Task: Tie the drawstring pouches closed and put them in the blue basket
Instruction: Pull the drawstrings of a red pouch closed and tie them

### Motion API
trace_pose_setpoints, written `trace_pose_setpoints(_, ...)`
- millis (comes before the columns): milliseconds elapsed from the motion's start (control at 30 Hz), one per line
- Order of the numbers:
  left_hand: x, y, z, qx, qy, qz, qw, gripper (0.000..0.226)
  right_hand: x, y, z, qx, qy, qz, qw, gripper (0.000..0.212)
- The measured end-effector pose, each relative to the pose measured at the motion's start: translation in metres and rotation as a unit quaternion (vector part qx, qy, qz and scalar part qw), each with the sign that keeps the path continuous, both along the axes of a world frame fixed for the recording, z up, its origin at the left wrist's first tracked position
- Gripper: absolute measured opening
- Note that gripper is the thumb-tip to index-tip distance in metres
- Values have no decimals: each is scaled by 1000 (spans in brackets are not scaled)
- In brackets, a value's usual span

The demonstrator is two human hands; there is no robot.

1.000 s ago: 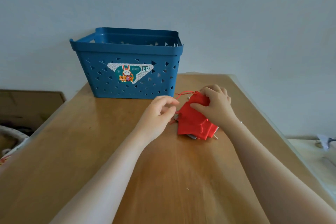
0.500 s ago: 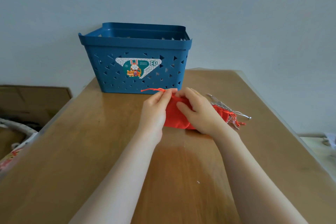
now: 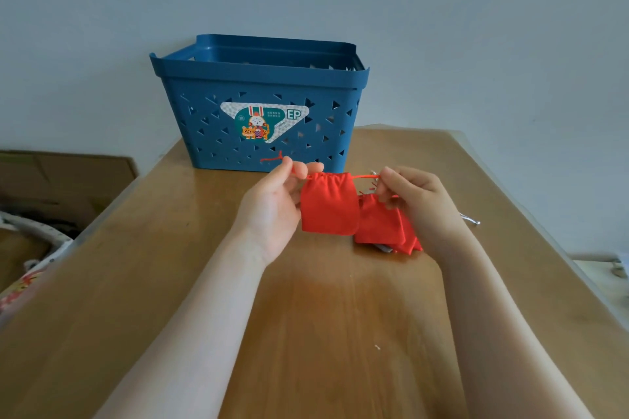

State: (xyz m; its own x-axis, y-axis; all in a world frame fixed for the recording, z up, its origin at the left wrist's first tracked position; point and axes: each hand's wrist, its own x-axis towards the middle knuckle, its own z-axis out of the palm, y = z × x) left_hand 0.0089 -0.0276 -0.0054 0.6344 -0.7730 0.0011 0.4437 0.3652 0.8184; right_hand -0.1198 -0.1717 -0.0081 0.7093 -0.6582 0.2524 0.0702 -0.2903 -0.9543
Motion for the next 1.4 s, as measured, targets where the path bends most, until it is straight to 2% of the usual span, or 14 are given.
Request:
trace_pose_setpoints(167,4,-1,-4,25,-40,36,998,40,-4,-8,-10,162,-35,-17,986,36)
trace_pose_setpoints(300,-8,-3,2,-55,50,29,997,38,8,-1,-17,416,-90,2,905,33)
trace_pose_setpoints(367,-15,-3,8,-97,95,10,991,38,16,4,-20,468,-115,-5,876,44)
trace_pose_setpoints(433,-20,-4,11,-82,78,-19,993,42,19,8,-18,474,-144,-9,868,49)
trace_pose_setpoints(533,-22,-5,10,68,-124,22,990,41,12,9,-8,431,-185,47,882,44)
trace_pose_setpoints(633,-25,-5,7,169,-321,77,929,43,5,12,2,279,-144,114,942,37)
trace_pose_setpoints(700,-28,-5,4,218,-436,75,870,47,5,18,6,189,-115,139,965,35)
trace_pose_setpoints(800,-35,-2,6,293,-535,39,792,49,5,28,12,113,-86,147,979,36)
trace_pose_setpoints(900,-41,-1,13,344,-620,10,705,37,4,36,18,-18,-31,127,991,35)
trace_pose_setpoints(1000,-41,0,14,358,-651,-4,669,33,5,40,20,-69,9,145,987,36)
trace_pose_setpoints(1067,-40,1,14,333,-639,-16,693,41,5,43,22,-46,15,166,985,37)
trace_pose_setpoints(1200,-32,2,12,255,-522,-40,813,60,0,42,23,4,-7,156,988,26)
trace_pose_setpoints(1267,-28,2,10,218,-487,-55,844,55,1,39,21,-108,-22,93,990,11)
trace_pose_setpoints(1400,-24,3,9,188,-452,-62,870,47,2,34,19,-264,-23,34,964,19)
